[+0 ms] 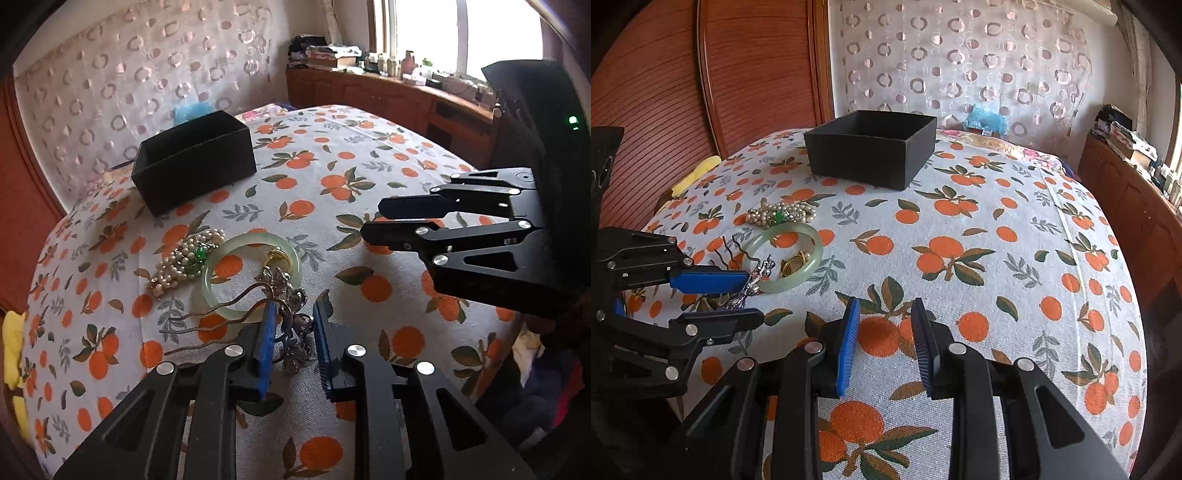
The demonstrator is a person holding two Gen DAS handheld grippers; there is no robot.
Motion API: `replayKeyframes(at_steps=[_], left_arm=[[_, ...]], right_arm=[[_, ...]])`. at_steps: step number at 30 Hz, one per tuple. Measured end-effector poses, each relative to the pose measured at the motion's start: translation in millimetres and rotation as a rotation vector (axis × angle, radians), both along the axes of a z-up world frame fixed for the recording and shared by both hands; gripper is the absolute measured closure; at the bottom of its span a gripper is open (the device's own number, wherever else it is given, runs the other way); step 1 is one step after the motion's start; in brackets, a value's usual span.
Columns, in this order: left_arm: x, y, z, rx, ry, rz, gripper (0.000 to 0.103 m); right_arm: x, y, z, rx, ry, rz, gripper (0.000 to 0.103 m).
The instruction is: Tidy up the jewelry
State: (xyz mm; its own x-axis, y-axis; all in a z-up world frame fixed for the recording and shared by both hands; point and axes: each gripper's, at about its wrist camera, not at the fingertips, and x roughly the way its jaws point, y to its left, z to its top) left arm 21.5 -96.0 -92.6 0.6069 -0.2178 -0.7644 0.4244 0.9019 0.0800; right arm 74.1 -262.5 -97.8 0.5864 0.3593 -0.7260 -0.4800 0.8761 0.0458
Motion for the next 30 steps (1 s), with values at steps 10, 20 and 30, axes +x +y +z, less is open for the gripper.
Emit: replayKeyframes(at_steps=[10, 20, 30], left_arm=[[-10, 42, 33, -0.141, -0.076, 0.064, 0.091], [-11, 80, 54, -0.196, -0.136, 0.139, 0.094], [-5, 99, 59, -0.220, -0.158, 0.185, 0.095]], right_arm=[[0, 6, 2, 0.002, 0.000, 0.009, 0.072], [3, 37, 10, 0.024, 0.008, 0.093, 0.051], [15, 83, 3, -0.005, 0.053, 0.205, 0.031]])
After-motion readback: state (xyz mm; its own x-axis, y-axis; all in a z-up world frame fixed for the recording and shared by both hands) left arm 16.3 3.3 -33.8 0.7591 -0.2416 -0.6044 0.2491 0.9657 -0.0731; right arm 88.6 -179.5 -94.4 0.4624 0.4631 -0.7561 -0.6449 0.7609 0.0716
